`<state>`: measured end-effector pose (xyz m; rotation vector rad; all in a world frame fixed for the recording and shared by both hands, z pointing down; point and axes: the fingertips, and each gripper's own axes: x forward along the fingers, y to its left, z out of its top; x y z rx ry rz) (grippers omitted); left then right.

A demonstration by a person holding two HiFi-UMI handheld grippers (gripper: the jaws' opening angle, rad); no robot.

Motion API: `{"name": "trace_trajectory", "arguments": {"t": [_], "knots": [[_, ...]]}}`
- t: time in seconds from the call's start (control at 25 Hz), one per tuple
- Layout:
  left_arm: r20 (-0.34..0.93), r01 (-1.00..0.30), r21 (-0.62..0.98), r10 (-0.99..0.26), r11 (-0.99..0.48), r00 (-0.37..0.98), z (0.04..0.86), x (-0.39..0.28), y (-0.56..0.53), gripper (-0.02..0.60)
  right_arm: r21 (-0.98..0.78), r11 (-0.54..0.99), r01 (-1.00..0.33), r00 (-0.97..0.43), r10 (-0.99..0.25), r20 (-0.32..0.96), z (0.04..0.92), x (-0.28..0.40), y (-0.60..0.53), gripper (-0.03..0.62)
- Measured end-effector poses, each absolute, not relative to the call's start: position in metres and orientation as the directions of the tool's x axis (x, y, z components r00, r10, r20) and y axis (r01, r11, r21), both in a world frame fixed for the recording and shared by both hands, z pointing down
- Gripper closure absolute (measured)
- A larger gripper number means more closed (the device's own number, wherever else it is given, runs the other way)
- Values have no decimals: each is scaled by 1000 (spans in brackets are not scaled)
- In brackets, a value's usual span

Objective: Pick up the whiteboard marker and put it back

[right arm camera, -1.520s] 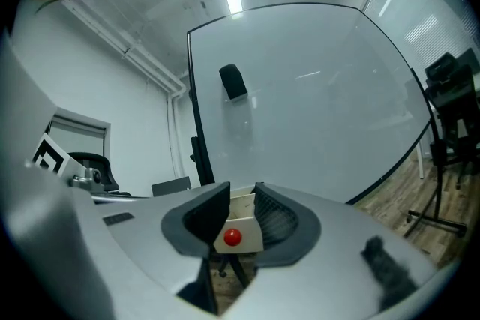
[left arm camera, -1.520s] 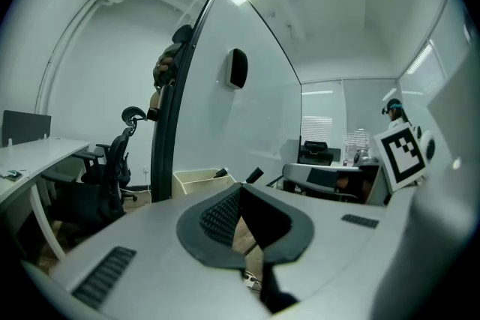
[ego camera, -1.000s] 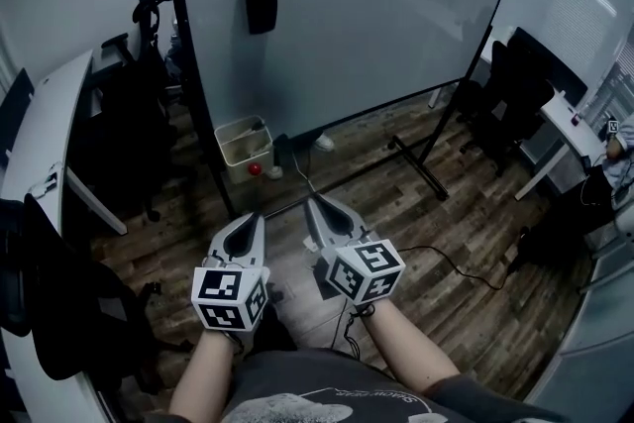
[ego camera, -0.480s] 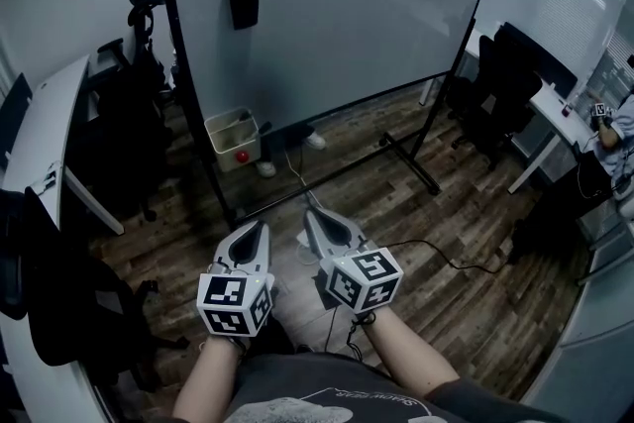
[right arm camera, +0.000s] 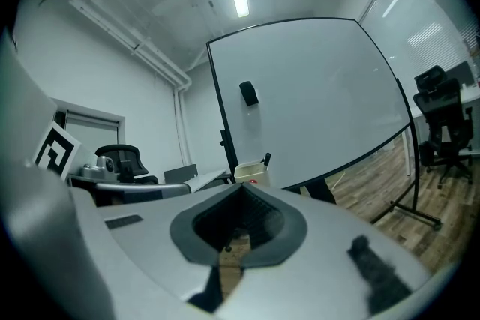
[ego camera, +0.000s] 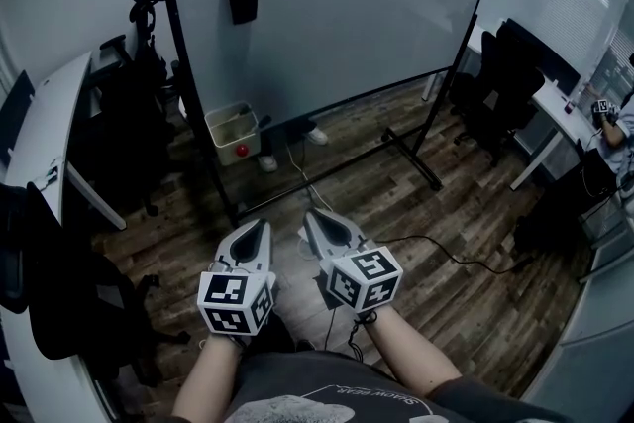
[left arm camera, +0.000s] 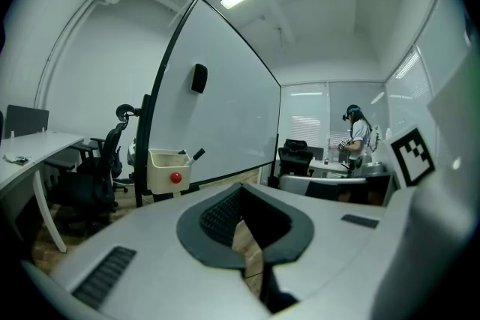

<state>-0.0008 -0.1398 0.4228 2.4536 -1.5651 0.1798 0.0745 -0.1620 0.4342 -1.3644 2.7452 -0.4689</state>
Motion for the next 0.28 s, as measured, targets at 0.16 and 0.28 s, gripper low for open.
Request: {"name": "trace_trajectory", "arguments": {"t": [0.16,0.28], "knots": [[229,-904,123,-875,-409,427,425,0,-140,568,-291,557,-778,-605,-790,102,436,76,-164,572],[230,-906,125,-876,-405,424,426,-1,-141,568,-295,555,-778,-604,-791,102,437,75,-165,572]]}}
